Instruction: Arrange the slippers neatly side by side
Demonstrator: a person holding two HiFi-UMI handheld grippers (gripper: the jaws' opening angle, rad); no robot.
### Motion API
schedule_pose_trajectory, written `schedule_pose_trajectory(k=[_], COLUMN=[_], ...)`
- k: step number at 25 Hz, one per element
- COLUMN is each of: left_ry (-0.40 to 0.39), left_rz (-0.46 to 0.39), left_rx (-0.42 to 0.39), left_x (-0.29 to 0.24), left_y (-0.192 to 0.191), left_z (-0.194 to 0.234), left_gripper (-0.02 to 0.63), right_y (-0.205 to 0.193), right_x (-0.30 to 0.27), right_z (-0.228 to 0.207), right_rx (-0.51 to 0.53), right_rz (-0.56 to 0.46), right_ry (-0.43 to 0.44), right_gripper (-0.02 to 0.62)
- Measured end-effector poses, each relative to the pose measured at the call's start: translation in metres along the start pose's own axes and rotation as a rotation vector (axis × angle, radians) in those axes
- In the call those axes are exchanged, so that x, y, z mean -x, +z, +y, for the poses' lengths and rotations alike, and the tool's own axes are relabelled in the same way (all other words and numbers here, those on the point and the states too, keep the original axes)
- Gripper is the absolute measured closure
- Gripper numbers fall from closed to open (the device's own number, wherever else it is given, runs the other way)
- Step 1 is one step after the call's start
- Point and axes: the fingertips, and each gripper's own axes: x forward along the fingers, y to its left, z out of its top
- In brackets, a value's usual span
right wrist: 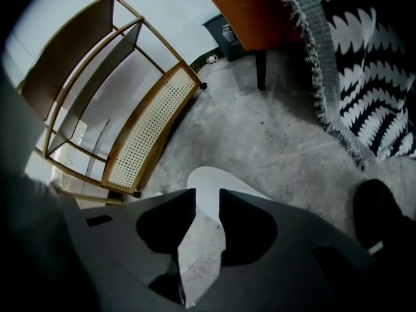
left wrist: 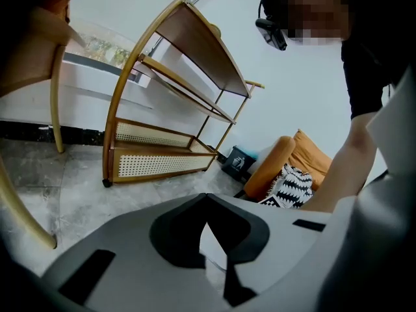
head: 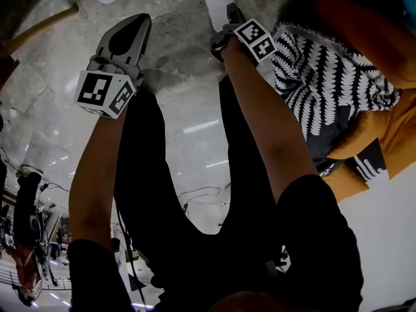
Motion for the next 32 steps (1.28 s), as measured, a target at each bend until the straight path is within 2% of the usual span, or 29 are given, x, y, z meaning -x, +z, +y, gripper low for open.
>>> schedule_pose_trajectory(k=[2,5,12,17,21,23,26,32], left_ry=[0.006,0.010,0.003,0.055,0.078,0.087,0.094,0.086], left_rz=[-0.003,-0.023,-0.124,-0.160,-0.164,-0.147,-0.109,0.031], left_rx=[0.005,0.018,0.003,0.011,0.024,0.014,-0.032,-0.121], left_x=[0.005,0.015,0.045,0.067,0.075,0.078,0.081,0.078], left_y=[0.017,0.049,0.128,0.156,0.155,0.148,0.133,0.087], left_z=[-0.012,-0.035,-0.071,-0.080,-0.077,-0.071,-0.058,-0.022], left_gripper=[0.592,0.592,0.592,0.592,0.591,0.592,0.592,0.591], right_y=[0.013,0.035,0.075,0.084,0.067,0.048,0.027,0.012], right_x=[0.026,0.069,0.161,0.228,0.255,0.258,0.257,0.241], right_z=[0.013,0.048,0.184,0.264,0.303,0.317,0.328,0.302], right_rx=[0.064,0.217,0.649,0.881,1.139,1.224,1.251,1.304], right_rz=[0.006,0.018,-0.051,-0.141,-0.166,-0.162,-0.133,-0.097], right_ry=[0.013,0.062,0.314,0.442,0.464,0.498,0.545,0.541], right_gripper=[0.483,0.524,0.548,0.555,0.557,0.558,0.557,0.558])
